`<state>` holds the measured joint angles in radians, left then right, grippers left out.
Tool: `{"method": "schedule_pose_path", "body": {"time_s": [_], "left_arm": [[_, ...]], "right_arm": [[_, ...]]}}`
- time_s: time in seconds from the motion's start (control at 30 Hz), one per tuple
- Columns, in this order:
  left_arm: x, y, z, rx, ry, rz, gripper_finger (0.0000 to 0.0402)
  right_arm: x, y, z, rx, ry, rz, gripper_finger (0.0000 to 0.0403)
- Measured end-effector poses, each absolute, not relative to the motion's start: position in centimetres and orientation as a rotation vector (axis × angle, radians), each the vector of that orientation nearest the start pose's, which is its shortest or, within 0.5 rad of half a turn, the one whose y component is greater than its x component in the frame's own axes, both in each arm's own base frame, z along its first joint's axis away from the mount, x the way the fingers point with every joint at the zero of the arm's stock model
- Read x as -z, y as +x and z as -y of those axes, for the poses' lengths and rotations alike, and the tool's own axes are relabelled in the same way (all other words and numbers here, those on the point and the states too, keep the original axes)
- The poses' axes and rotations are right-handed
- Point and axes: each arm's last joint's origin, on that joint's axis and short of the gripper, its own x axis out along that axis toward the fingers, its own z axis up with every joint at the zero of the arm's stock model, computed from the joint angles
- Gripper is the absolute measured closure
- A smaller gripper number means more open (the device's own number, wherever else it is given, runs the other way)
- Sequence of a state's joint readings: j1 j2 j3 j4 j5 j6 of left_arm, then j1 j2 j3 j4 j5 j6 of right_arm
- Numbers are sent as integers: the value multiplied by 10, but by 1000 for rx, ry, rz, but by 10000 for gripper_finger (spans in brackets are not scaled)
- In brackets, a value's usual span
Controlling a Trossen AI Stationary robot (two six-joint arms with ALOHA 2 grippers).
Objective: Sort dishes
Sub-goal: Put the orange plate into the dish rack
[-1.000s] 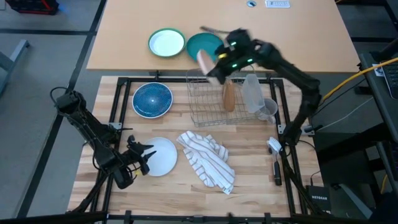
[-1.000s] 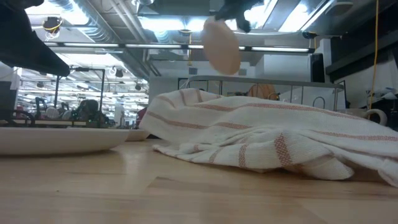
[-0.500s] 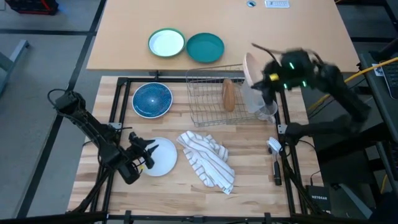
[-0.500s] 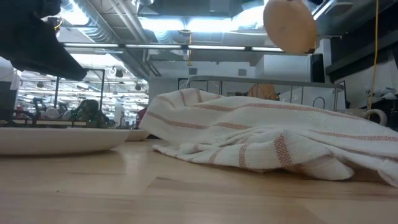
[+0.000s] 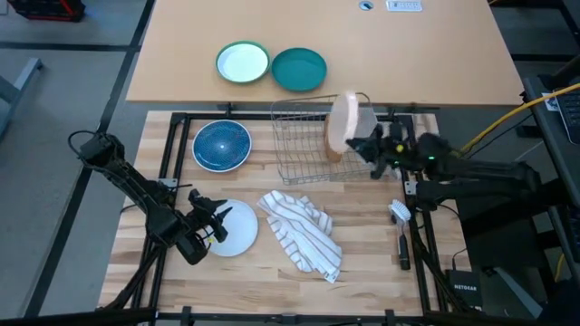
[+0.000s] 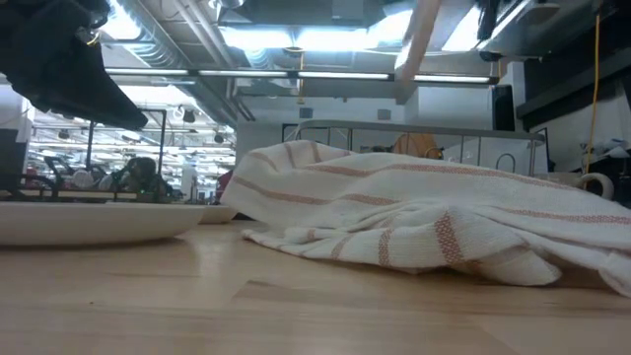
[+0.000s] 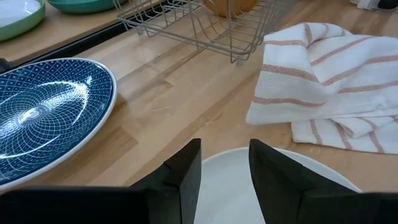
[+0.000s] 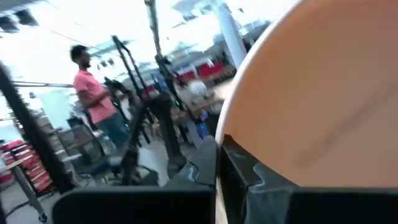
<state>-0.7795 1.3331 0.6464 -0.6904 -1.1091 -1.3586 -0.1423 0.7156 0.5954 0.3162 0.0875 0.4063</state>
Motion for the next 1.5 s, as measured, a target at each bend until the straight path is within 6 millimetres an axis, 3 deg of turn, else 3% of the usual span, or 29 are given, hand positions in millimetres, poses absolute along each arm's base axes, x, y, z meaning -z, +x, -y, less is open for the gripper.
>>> {"method": "schedule_pose_path", "body": {"time_s": [0.13, 0.33, 0.57, 1.0, 1.5], "left_arm": [[-172, 161, 123, -685, -160, -433, 276], [-172, 161, 123, -685, -161, -433, 276], [-172, 161, 123, -683, -163, -435, 276], [-172, 161, 123, -682, -163, -437, 276], [-172, 161, 123, -682, -162, -438, 276]], "right_arm": [[-299, 186, 30, 221, 416, 88, 398], [-286, 209, 44, 169, 407, 57, 398], [-258, 228, 69, 148, 436, -71, 398], [-248, 219, 106, 172, 471, -107, 398], [-239, 217, 106, 182, 496, -210, 398]]}}
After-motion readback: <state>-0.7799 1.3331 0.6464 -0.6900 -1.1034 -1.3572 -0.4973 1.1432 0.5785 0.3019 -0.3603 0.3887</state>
